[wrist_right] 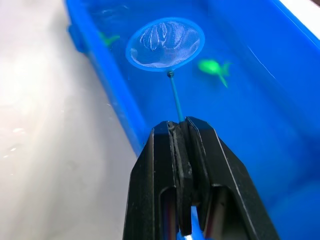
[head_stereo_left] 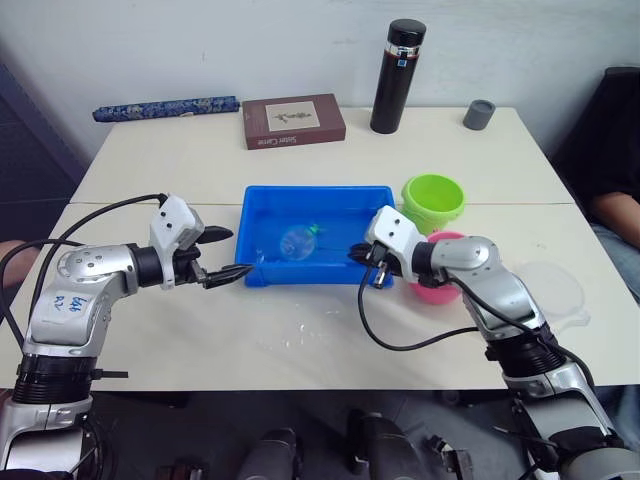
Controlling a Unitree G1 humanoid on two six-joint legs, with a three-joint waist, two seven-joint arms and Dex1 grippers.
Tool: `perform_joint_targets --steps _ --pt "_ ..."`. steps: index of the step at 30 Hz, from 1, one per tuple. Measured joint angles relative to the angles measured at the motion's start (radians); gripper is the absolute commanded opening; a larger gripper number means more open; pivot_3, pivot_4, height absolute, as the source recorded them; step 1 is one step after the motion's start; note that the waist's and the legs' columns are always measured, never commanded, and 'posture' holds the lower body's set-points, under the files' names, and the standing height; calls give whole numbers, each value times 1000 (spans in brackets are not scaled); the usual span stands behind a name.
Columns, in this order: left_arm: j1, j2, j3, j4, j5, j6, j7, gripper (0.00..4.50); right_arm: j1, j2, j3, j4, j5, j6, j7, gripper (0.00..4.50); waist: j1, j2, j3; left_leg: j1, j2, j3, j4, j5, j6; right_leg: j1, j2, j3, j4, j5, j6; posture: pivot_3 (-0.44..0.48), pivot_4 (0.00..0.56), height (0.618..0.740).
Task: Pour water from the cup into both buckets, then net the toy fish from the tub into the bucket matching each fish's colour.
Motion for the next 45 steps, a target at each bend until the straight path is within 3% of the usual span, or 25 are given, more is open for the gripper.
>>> perform_joint_targets --steps 4,9,17,24,32,45 --pt "-3 0 -1 3 0 -3 -4 4399 9 -3 -5 -11 7 29 -22 0 -1 0 0 0 0 0 0 0 0 0 0 0 0 0 0 0 150 740" --pt "-9 0 -1 36 2 -6 -14 4399 2 -66 44 -10 -77 -102 -33 0 -1 0 0 0 0 0 0 0 0 0 0 0 0 0 0 0 150 740" --pt "-11 31 -1 37 6 -13 -29 4399 -85 -37 206 107 -212 -323 -21 0 -5 0 0 0 0 1 -1 0 0 -2 0 0 0 0 0 0 150 740" --pt "24 50 12 32 5 -13 -25 4399 -132 12 240 183 -269 -419 -3 0 -4 0 0 0 0 1 -1 0 0 -1 0 0 0 0 0 0 150 740" --pt "42 64 37 10 1 -11 -12 4399 -131 90 199 143 -175 -274 81 0 -4 0 0 0 0 0 -1 0 0 -1 0 0 0 0 -1 0 150 740" --pt "21 58 36 23 2 -16 -3 4399 -129 99 112 85 -47 -5 82 0 -4 0 0 0 0 0 -1 0 0 -1 0 0 0 0 -1 0 150 740"
